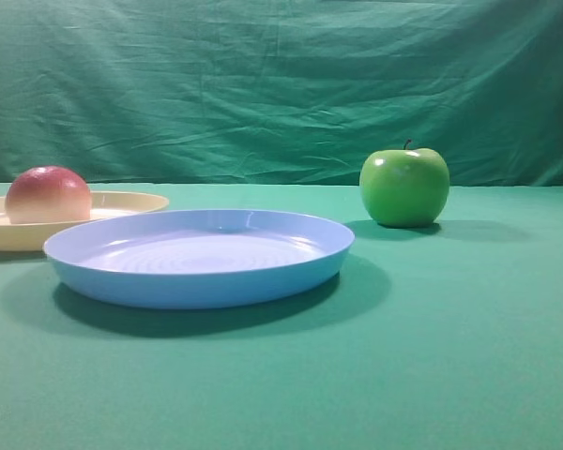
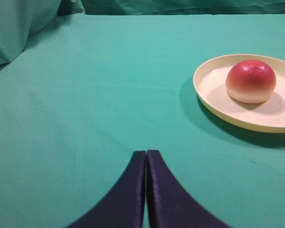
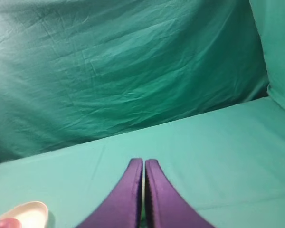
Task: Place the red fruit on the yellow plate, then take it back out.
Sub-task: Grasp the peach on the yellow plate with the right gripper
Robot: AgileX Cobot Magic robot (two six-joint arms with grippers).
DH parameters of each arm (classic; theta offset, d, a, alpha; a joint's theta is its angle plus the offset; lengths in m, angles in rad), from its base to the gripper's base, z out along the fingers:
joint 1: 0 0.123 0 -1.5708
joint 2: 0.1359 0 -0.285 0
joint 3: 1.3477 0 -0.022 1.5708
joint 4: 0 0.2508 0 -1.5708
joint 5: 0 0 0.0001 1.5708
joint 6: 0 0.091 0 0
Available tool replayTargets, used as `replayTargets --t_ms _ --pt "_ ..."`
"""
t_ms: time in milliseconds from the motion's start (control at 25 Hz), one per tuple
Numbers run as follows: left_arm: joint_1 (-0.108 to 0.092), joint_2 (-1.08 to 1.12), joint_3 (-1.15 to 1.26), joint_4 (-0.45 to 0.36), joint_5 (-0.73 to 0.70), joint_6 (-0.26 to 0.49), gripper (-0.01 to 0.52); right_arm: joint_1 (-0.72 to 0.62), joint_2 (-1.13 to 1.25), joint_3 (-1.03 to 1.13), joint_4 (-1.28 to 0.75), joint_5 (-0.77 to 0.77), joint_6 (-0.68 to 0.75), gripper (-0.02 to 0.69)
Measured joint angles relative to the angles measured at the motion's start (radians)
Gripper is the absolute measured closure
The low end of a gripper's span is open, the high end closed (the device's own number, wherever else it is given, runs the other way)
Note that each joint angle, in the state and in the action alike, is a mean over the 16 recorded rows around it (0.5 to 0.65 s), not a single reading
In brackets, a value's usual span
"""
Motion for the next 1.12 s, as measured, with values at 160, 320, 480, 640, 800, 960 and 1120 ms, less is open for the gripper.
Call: replayTargets --t_ms 160,320,480,640,800,960,1120 --pt "0.0 0.0 0.0 0.0 0.0 0.0 0.514 0.008 0.027 -0.03 0.022 0.03 -0.104 0.665" --pt "0.0 0.0 0.0 0.0 0.0 0.0 0.514 0.033 0.079 -0.074 0.036 0.073 -0.214 0.665" --pt "0.0 0.0 0.0 0.0 0.0 0.0 0.514 0.068 0.174 -0.144 0.049 0.137 -0.282 0.665" --pt "0.0 0.0 0.0 0.0 0.0 0.0 0.514 0.119 0.304 -0.24 0.05 0.21 -0.331 0.665" --pt "0.0 0.0 0.0 0.0 0.0 0.0 0.514 0.188 0.476 -0.367 0.037 0.285 -0.367 0.665" --pt "0.0 0.0 0.0 0.0 0.0 0.0 0.514 0.269 0.677 -0.517 0.017 0.342 -0.376 0.665" --pt "0.0 0.0 0.0 0.0 0.0 0.0 0.514 0.358 0.884 -0.667 -0.004 0.366 -0.378 0.665"
